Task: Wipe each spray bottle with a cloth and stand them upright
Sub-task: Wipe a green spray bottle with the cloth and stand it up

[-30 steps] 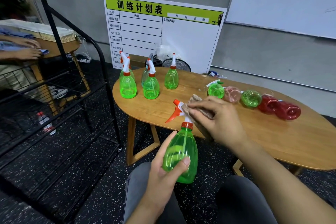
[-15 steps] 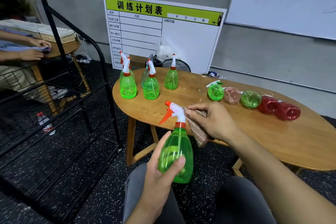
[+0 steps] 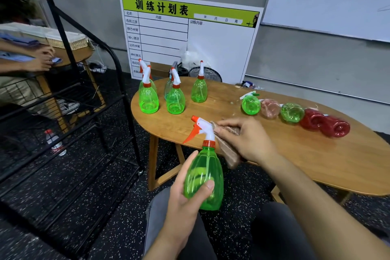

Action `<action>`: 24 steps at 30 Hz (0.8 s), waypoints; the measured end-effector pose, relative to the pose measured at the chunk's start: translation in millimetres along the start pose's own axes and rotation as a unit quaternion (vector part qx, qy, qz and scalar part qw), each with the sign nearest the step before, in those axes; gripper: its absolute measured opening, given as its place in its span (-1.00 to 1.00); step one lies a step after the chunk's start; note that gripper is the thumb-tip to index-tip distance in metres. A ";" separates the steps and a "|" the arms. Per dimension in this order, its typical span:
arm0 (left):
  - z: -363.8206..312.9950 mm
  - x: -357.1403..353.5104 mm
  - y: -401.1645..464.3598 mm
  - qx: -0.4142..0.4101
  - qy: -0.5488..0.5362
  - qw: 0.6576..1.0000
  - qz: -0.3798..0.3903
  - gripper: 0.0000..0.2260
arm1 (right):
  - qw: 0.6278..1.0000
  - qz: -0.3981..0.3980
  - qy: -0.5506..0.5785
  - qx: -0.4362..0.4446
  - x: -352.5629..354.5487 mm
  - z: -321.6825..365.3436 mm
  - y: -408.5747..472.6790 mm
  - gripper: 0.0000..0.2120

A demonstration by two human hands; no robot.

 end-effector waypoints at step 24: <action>0.9 -5.1 -0.1 -0.023 0.010 1.000 0.001 -0.31 | 0.961 -0.135 0.216 0.107 4.4 27.4 -21.1 -0.72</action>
Point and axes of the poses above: each hand's wrist, its own y-axis towards the middle knuckle, its own x-axis out of the back of the hand, z = x × y, the point moved 6 cm from there along y, towards the middle knuckle, and after that the axes turned 5 degrees about -y, right-handed, at the moved point
